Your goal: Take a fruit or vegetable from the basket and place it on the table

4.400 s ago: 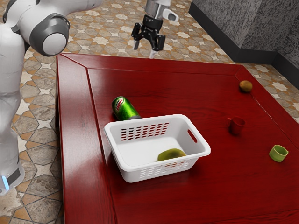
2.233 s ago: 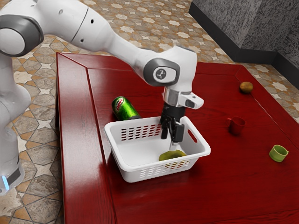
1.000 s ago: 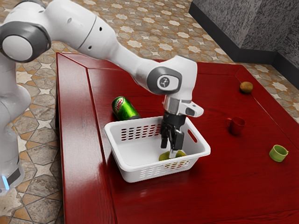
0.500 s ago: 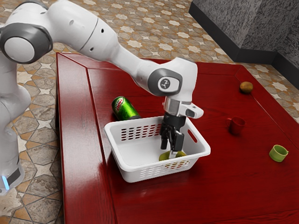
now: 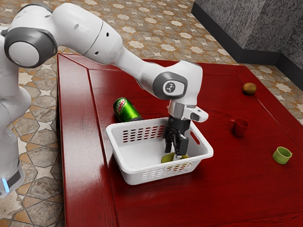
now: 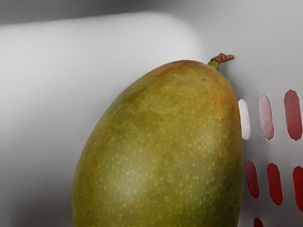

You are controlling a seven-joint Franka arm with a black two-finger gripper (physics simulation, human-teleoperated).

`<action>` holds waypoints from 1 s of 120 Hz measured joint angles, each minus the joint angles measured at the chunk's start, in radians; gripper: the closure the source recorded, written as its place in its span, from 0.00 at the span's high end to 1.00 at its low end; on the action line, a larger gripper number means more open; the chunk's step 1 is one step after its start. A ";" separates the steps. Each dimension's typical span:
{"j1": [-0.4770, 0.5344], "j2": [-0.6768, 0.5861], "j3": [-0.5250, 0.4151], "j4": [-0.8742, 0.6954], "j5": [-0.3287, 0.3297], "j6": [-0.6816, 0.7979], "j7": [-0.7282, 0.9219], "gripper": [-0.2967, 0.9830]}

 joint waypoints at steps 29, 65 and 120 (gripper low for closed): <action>0.000 0.002 -0.002 0.000 -0.007 -0.001 0.002 0.68; 0.000 0.020 -0.007 0.008 -0.014 -0.002 0.003 0.67; 0.000 0.031 -0.008 0.014 -0.021 -0.004 0.005 0.66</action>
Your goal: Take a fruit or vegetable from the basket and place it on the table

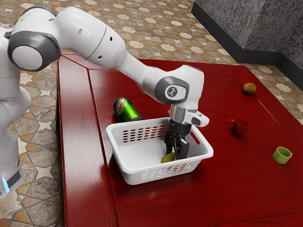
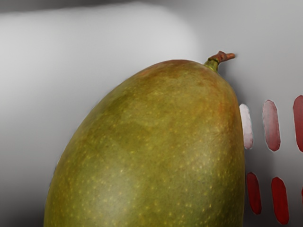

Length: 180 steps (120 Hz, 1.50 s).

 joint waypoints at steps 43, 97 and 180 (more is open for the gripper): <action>0.003 0.017 0.001 0.014 -0.024 -0.004 0.020 0.56; 0.001 0.028 0.008 0.016 -0.023 -0.002 0.026 0.52; -0.011 -0.004 0.022 0.334 -0.008 -0.183 -0.002 0.48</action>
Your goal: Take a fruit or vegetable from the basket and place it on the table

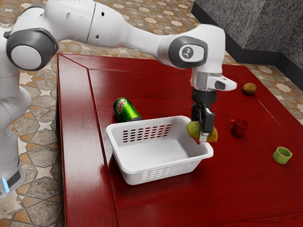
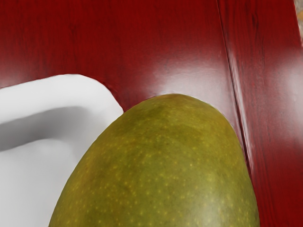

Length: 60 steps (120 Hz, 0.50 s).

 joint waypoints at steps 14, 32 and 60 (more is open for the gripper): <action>-0.013 0.027 -0.102 0.048 0.000 -0.021 -0.021 0.48; -0.011 0.103 -0.153 0.127 -0.002 -0.034 -0.051 0.49; -0.011 0.146 -0.184 0.153 -0.003 -0.037 -0.089 0.51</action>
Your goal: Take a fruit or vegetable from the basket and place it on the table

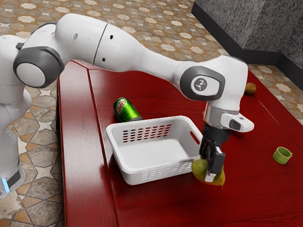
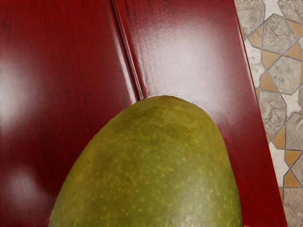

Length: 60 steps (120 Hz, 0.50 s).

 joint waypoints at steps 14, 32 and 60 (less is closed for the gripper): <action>0.002 0.002 0.001 0.000 0.007 -0.001 -0.016 0.65; 0.003 -0.005 0.008 -0.002 0.023 -0.009 -0.036 0.73; 0.009 -0.227 0.063 -0.003 0.162 -0.142 -0.068 0.76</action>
